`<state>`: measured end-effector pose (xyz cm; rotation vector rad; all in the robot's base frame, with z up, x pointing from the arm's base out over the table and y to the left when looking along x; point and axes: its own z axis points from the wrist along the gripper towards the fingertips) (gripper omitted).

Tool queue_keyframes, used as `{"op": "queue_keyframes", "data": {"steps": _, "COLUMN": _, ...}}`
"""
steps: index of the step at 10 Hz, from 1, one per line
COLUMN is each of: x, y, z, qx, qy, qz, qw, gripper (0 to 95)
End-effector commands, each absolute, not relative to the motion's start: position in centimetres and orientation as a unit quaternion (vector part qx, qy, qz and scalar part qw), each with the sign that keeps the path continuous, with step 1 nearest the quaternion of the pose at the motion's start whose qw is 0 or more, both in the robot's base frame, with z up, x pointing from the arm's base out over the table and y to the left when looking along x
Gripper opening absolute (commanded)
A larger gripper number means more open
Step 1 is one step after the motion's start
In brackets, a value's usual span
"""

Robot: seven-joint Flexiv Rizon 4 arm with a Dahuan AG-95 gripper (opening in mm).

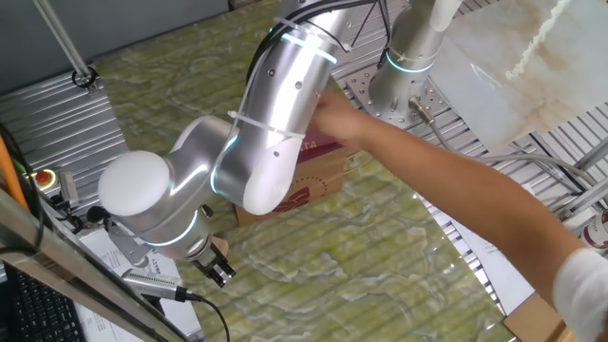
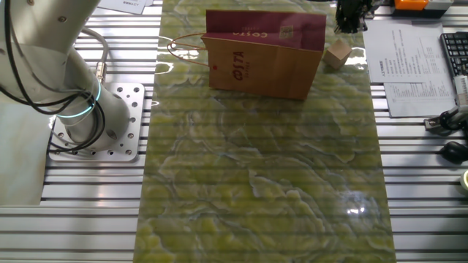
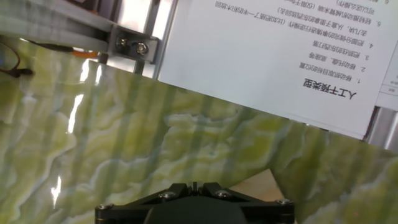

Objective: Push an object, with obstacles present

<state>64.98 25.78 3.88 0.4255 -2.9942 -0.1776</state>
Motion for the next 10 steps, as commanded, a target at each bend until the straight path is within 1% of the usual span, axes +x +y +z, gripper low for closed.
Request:
{"op": "queue_keyframes", "data": {"steps": 1, "x": 64.7, "y": 25.6, "z": 3.6, "qx": 0.140, "qy": -0.987, "qz": -0.059, "qw": 0.060, "gripper": 0.0}}
{"op": "queue_keyframes", "data": {"steps": 3, "x": 64.4, "y": 25.4, "z": 3.5, "qx": 0.144, "qy": -0.987, "qz": -0.048, "qw": 0.060, "gripper": 0.0}}
{"op": "queue_keyframes", "data": {"steps": 4, "x": 64.3, "y": 25.3, "z": 3.4, "qx": 0.151, "qy": -0.986, "qz": -0.025, "qw": 0.061, "gripper": 0.0}}
{"op": "queue_keyframes", "data": {"steps": 10, "x": 64.4, "y": 23.7, "z": 3.3, "qx": 0.154, "qy": -0.986, "qz": -0.024, "qw": 0.056, "gripper": 0.0}}
